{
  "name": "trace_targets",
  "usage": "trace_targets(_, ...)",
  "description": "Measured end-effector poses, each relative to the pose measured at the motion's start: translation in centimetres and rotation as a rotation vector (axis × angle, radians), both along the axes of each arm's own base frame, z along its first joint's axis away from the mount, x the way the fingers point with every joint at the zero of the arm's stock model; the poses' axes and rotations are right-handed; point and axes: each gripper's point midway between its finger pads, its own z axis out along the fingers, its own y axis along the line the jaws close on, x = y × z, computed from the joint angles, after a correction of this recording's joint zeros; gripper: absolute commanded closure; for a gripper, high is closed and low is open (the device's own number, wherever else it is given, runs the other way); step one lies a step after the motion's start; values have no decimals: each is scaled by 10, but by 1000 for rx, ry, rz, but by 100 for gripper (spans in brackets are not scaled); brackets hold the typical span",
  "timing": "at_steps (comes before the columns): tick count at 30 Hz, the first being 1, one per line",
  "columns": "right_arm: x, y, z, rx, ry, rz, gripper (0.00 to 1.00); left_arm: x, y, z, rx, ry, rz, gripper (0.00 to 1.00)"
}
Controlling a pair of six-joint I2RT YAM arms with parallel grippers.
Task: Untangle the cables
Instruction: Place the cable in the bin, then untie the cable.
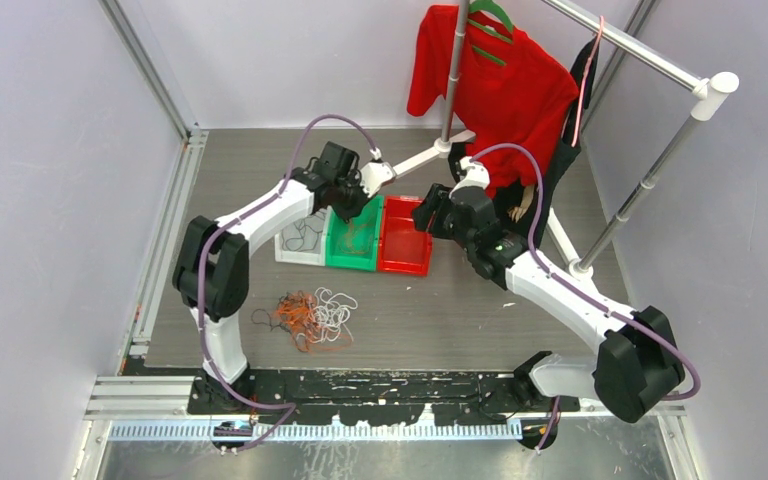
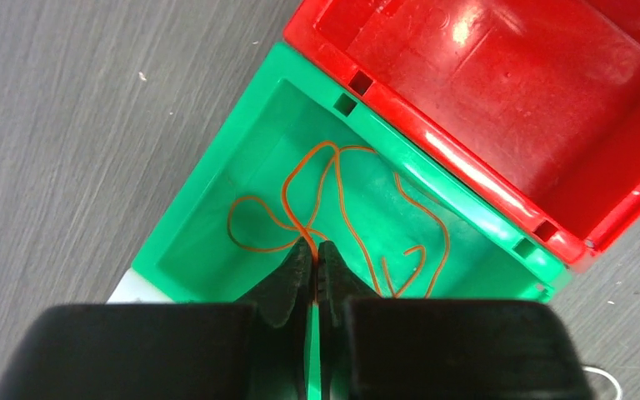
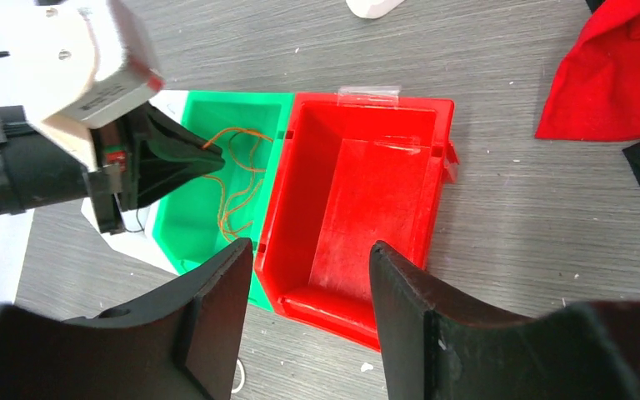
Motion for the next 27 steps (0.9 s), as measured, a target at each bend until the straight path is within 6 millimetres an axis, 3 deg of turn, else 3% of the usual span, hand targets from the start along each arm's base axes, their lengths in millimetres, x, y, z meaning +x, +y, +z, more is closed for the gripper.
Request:
trace_targets(1, 0, 0, 1, 1, -3, -1, 41, 0, 0, -5, 10, 16, 0, 73)
trace_targets(5, 1, -1, 0, -1, -2, -4, 37, -6, 2, -21, 36, 84, 9, 54)
trace_targets(7, 1, -1, 0, -1, -3, -4, 36, -12, 3, -22, 35, 111, 7, 30)
trace_targets(10, 1, -1, 0, -1, -3, -4, 34, -16, -1, -12, 15, 139, -6, 22)
trace_targets(13, 1, 0, 0, -2, -3, -3, 22, -19, -8, 12, -22, 164, -24, 4)
trace_targets(15, 1, 0, 1, -6, -8, 3, 2, -18, -14, 39, -66, 166, -36, 2)
trace_targets(16, 1, 0, 2, -9, -14, 7, 0, -18, -18, 60, -104, 158, -44, 1)
trace_targets(19, 4, 0, 6, -10, -38, 3, 0, -24, -16, 87, -147, 158, -49, 1)
trace_targets(22, 9, -7, 11, 1, -54, -56, 0, -42, -3, 112, -171, 178, -52, 0)
trace_targets(27, 11, -3, 26, 46, -92, -31, 19, -72, 31, 144, -226, 216, -27, 5)
